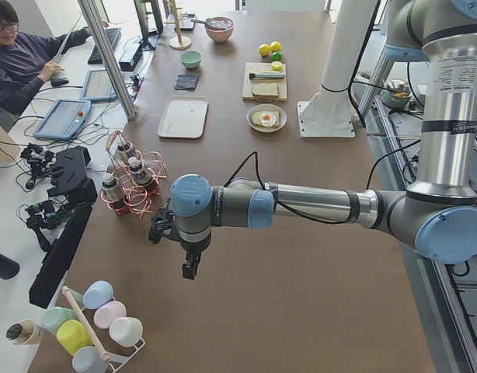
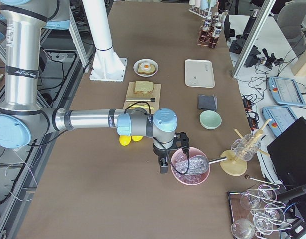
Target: Make sandwich and place on tray
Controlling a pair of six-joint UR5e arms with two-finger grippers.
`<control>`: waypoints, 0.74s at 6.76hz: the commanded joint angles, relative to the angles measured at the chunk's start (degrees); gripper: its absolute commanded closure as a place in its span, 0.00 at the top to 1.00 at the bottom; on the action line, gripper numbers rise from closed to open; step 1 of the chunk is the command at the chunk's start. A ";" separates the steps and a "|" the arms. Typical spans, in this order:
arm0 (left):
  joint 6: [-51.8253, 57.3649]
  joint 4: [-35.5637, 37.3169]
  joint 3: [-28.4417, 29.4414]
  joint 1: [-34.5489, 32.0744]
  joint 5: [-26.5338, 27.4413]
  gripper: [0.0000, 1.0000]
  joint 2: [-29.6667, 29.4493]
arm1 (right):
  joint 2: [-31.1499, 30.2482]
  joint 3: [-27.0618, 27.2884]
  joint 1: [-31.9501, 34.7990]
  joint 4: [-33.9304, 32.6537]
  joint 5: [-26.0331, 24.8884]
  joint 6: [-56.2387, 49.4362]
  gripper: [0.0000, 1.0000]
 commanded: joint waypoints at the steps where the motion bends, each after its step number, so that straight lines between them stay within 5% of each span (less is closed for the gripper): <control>1: 0.19 -1.60 1.11 0.10 -0.22 0.98 0.40 | -0.31 0.06 0.00 0.04 0.00 0.13 1.00; 5: -2.17 -3.63 0.76 0.10 -1.18 0.98 -1.16 | 2.05 1.98 0.00 0.04 1.05 0.48 1.00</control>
